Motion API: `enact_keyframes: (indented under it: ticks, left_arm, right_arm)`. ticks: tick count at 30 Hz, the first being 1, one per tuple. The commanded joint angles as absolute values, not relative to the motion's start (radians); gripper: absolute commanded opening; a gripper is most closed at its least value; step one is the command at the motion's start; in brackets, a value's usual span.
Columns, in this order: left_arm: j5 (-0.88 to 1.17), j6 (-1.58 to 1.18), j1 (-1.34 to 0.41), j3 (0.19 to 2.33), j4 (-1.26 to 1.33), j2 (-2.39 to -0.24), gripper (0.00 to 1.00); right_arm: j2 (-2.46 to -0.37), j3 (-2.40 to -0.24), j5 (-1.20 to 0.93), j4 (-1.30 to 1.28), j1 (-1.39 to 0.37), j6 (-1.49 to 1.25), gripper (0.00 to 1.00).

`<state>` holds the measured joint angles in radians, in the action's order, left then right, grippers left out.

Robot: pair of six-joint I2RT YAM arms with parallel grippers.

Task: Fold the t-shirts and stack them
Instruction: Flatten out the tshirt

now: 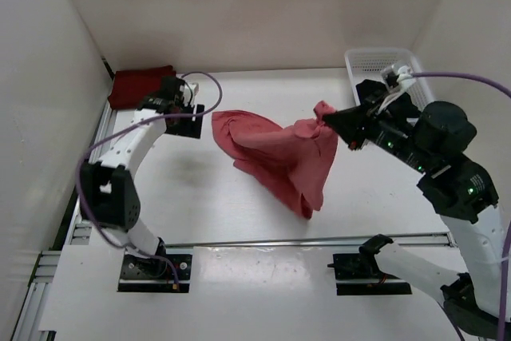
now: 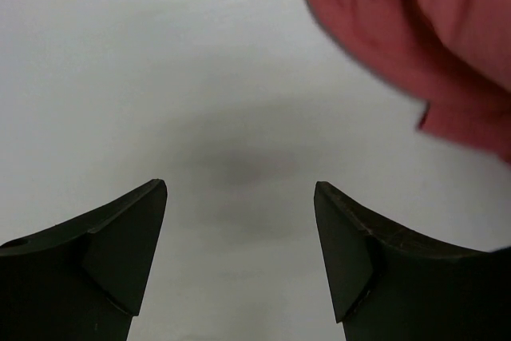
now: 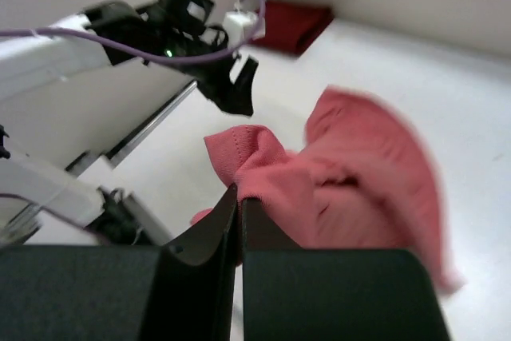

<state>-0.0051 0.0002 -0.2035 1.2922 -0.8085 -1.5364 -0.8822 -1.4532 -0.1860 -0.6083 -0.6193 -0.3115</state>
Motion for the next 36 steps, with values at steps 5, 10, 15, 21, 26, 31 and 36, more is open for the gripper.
enact_keyframes:
  ticks: [5,10,15,21,26,31,36]
  left_arm:
    - [-0.081,0.000,-0.195,1.564,-0.782,-1.808,0.85]
    - [-0.060,0.000,-0.225,1.653,-0.782,-1.931,0.85]
    - [-0.008,0.000,-0.245,1.791,-0.773,-2.020,0.85]
    - [0.029,0.000,-0.311,1.942,-0.773,-2.178,0.85]
    - [0.029,0.000,-0.321,2.026,-0.773,-2.308,0.85]
    - [0.057,0.000,-0.321,2.013,-0.782,-2.349,0.83]
    - [0.029,0.000,-0.330,1.991,-0.782,-2.368,0.34]
  right_arm:
    - [-1.229,-1.537,-0.306,-0.574,-0.208,-0.182,0.00]
    - [-1.590,-1.750,-0.348,-0.574,-0.129,-0.195,0.12]
    - [-1.788,-1.991,-0.268,-0.712,-0.120,-0.241,0.62]
    - [-1.564,-1.706,-0.180,-0.611,-0.210,-0.250,0.77]
    - [-1.333,-1.309,-0.170,-0.601,-0.302,-0.331,0.80]
    - [-1.230,-1.007,-0.149,-0.581,-0.454,-0.461,0.82]
    - [-1.247,-0.740,-0.140,-0.416,-0.593,-0.610,0.87]
